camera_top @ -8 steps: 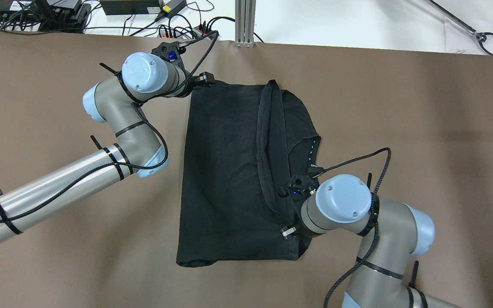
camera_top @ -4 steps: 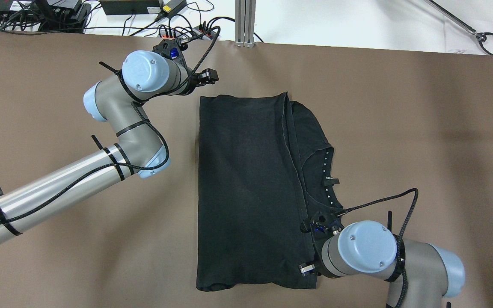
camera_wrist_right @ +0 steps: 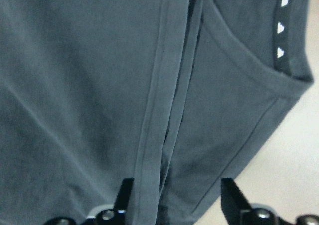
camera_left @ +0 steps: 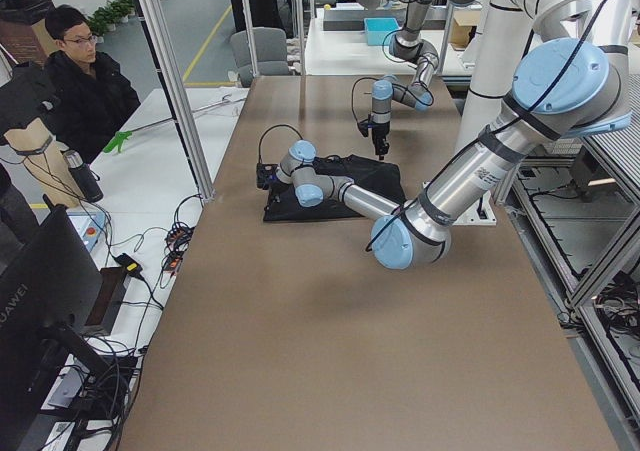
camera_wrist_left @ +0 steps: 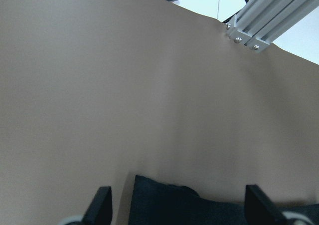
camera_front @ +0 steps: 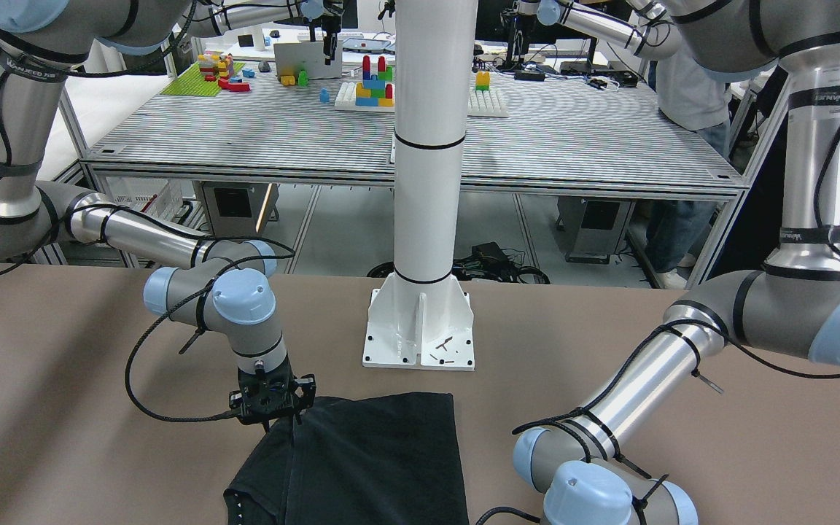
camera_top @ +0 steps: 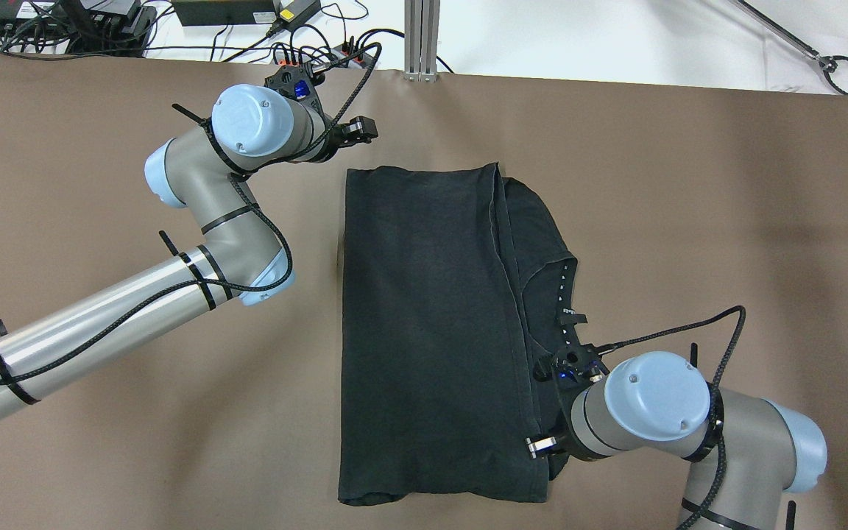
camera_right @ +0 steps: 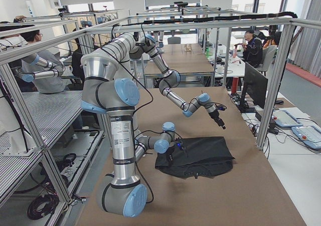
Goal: Fold clothes
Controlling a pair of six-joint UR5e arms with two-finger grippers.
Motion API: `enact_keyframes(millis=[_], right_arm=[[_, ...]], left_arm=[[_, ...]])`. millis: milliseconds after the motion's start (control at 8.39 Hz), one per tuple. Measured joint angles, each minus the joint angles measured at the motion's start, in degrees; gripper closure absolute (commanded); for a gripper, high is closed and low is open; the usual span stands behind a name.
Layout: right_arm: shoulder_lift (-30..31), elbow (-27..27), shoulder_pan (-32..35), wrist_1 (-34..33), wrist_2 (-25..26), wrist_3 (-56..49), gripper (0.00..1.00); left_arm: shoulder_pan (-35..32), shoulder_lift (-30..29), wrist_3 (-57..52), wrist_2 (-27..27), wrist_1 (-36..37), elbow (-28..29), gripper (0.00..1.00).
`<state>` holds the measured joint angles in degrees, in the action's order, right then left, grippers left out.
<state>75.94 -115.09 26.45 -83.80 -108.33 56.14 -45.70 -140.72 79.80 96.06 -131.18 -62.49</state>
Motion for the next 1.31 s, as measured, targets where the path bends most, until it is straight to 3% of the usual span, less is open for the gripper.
enact_keyframes(millis=[119, 596, 953, 1311], right_arm=[[-2.7, 2.6, 2.0, 0.0, 0.2, -1.4, 0.05], [-18.6, 22.5, 10.8, 0.8, 0.6, -9.3, 0.05], [-24.8, 36.4, 14.2, 8.1, 0.7, -11.9, 0.05], [-24.2, 39.9, 19.3, 10.9, -1.9, -18.8, 0.05]], left_arm=[[-0.1, 0.0, 0.0, 0.1, 0.0, 0.0, 0.06], [-0.3, 3.8, 0.0, 0.4, 0.1, -4.1, 0.06], [-0.4, 6.2, -0.1, 0.4, 0.1, -6.4, 0.06], [-0.6, 6.4, -0.3, 0.4, 0.2, -6.6, 0.06]])
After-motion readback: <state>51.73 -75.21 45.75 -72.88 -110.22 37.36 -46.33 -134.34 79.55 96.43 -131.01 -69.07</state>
